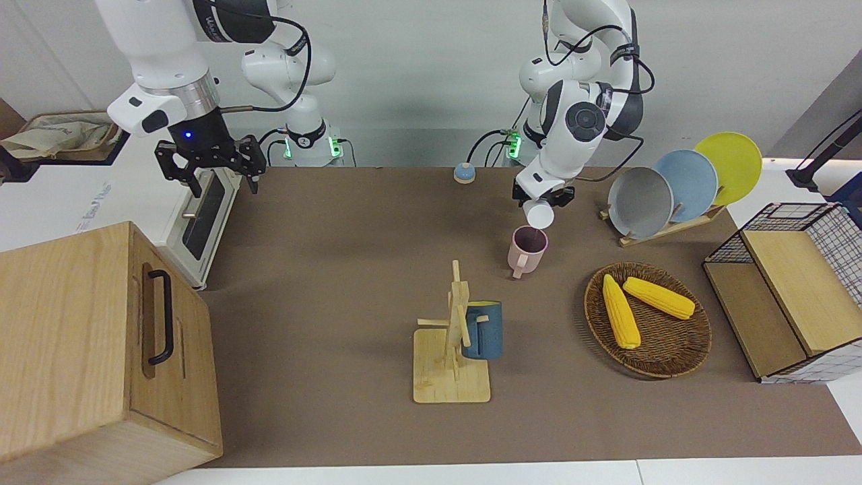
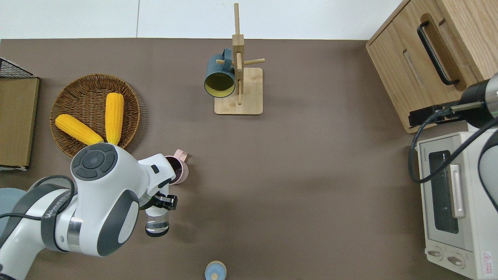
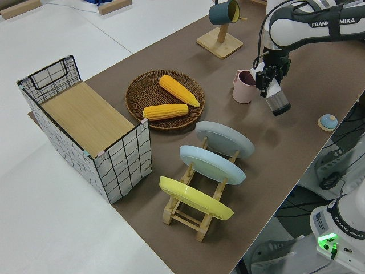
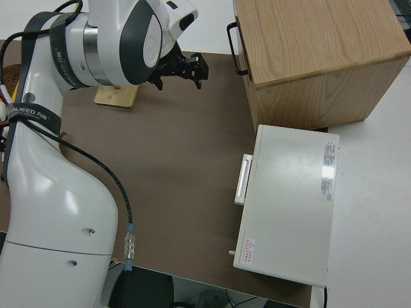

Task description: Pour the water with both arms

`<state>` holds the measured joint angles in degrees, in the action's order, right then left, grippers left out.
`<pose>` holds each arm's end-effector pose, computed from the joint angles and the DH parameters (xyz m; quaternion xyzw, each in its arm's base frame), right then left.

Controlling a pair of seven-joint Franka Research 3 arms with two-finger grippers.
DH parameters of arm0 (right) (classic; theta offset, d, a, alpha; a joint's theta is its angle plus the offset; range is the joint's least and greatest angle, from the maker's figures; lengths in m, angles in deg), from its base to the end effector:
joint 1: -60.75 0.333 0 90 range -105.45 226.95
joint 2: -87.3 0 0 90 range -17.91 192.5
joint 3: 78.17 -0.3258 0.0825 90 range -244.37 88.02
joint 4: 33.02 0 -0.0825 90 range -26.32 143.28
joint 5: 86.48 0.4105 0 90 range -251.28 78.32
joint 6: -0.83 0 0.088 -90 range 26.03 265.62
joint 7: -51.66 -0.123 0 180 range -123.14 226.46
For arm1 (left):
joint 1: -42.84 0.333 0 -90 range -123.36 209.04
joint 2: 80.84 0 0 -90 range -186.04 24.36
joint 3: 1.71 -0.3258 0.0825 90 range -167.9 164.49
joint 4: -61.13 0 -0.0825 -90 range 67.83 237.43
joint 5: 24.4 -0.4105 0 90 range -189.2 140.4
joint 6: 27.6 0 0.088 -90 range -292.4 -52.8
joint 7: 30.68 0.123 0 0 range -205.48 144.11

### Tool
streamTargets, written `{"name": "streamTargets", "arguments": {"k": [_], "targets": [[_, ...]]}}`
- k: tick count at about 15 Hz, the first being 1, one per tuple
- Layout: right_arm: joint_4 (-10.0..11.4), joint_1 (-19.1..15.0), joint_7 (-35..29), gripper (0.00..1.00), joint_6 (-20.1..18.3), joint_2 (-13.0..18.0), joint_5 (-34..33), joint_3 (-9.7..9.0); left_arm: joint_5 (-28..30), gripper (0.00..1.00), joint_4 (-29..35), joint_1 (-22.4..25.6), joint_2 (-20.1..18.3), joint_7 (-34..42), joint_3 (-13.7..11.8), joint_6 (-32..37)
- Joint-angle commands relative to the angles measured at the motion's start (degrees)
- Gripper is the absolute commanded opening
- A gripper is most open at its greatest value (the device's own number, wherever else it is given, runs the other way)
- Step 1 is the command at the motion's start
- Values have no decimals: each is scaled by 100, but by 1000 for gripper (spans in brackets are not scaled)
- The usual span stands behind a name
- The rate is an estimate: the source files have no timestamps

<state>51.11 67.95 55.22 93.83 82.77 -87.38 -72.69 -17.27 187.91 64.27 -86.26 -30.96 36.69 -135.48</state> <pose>0.6131 0.0190 0.6276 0.9981 0.0464 0.0379 0.0122 0.4775 -0.1586 0.3715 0.9852 -0.1129 -0.1290 0.0081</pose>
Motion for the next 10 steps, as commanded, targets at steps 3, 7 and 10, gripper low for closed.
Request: {"name": "streamTargets", "arguments": {"k": [3, 7, 10], "targets": [[-28, -8, 31, 987, -72, 21, 98, -3, -204, 0, -339, -60, 164, -227, 28, 391], [-28, -17, 40, 987, -72, 21, 98, -3, -204, 0, -347, -69, 164, -324, 45, 479], [-28, -17, 40, 987, -72, 21, 98, -12, -213, 0, -365, -78, 155, -324, 45, 593]]}}
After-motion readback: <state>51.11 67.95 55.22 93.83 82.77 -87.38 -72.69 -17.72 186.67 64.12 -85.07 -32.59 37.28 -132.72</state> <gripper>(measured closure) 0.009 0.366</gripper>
